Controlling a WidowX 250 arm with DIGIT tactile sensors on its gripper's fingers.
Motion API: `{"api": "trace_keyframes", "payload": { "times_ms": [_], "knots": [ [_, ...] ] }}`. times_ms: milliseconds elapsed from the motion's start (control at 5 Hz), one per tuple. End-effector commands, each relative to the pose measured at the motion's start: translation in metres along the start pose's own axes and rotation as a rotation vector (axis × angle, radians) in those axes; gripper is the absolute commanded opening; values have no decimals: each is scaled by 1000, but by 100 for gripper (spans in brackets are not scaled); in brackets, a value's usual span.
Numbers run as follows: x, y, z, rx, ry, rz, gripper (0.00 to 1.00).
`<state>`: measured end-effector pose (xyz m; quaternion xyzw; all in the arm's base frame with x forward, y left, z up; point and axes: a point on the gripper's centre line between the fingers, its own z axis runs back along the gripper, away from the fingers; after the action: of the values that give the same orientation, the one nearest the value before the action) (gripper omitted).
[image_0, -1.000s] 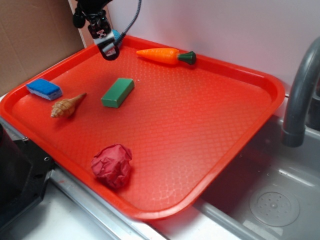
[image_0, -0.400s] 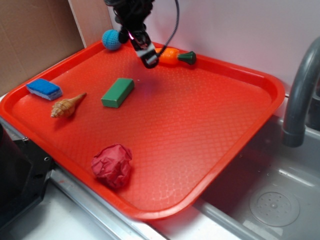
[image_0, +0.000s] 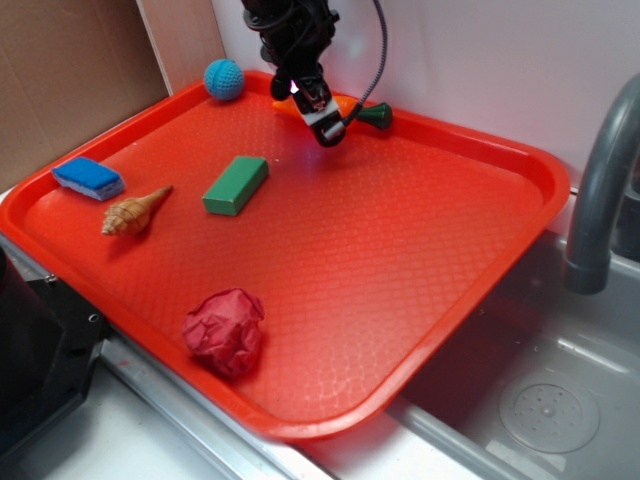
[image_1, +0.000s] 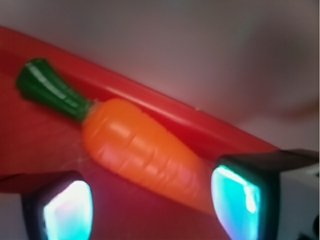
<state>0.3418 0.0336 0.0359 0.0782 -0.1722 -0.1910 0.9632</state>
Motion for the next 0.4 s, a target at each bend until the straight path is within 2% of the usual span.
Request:
{"api": "trace_keyframes", "payload": {
  "times_ms": [0,200],
  "knots": [
    [19,5,12,-112,-48,-120,100],
    [16,1,8,-153,1,-130,100]
  ]
}}
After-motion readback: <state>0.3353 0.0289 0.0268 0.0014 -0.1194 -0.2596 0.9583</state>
